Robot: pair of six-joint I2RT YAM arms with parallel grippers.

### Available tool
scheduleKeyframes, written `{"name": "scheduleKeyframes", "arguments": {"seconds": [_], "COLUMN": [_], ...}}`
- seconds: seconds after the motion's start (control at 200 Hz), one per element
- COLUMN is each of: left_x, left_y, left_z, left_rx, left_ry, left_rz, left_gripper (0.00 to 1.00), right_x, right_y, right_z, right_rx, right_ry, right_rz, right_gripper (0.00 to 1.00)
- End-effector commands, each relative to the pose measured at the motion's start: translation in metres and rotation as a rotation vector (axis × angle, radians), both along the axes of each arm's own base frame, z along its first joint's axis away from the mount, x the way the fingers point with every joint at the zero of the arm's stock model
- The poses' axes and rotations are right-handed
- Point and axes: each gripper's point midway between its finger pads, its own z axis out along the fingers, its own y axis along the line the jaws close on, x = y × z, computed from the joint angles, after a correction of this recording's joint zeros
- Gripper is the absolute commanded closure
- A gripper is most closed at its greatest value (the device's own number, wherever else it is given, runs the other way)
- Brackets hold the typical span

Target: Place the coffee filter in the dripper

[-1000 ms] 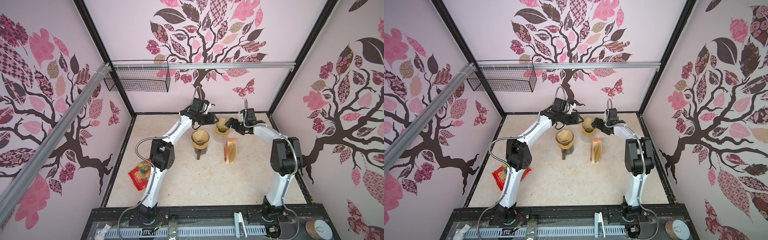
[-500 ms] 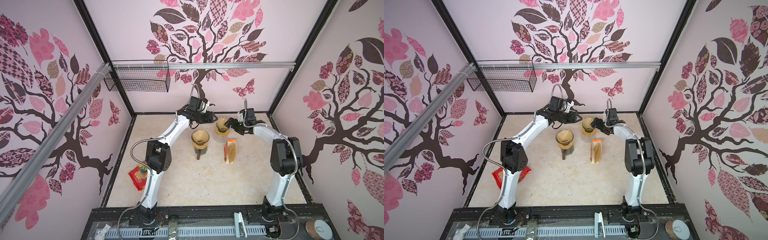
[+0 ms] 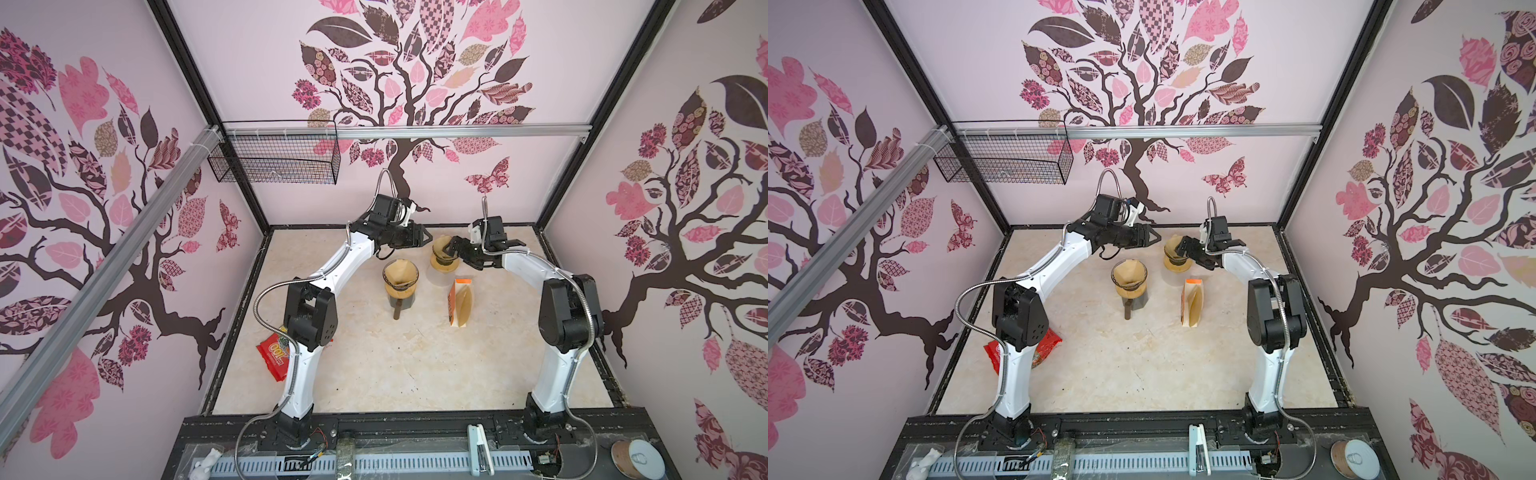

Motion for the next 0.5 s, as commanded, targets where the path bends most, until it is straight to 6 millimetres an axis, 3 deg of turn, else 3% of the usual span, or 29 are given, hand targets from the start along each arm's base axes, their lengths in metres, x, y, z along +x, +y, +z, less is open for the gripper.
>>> {"name": "scheduleKeyframes", "arguments": {"seconds": [0.0,0.25,0.495], "left_x": [-0.004,-0.004,-0.006], "left_y": [0.005,0.011,0.022], "left_z": [0.021,0.022,0.030], "left_rx": [-0.027,-0.032,-0.046], "left_ry": [-0.038,-0.035,-0.042], "left_rz": [0.001,0.015,0.036], "left_gripper": [0.34,0.34,0.34], "right_x": [0.000,0.000,0.005], "right_y": [0.008,0.011,0.003], "right_z": [0.041,0.037,0.047], "right_rx": [-0.003,-0.017,-0.039], "right_ry": [-0.084,-0.074,-0.091], "right_rz": [0.026,0.034,0.003], "right_gripper": [0.02,0.02,0.00]}}
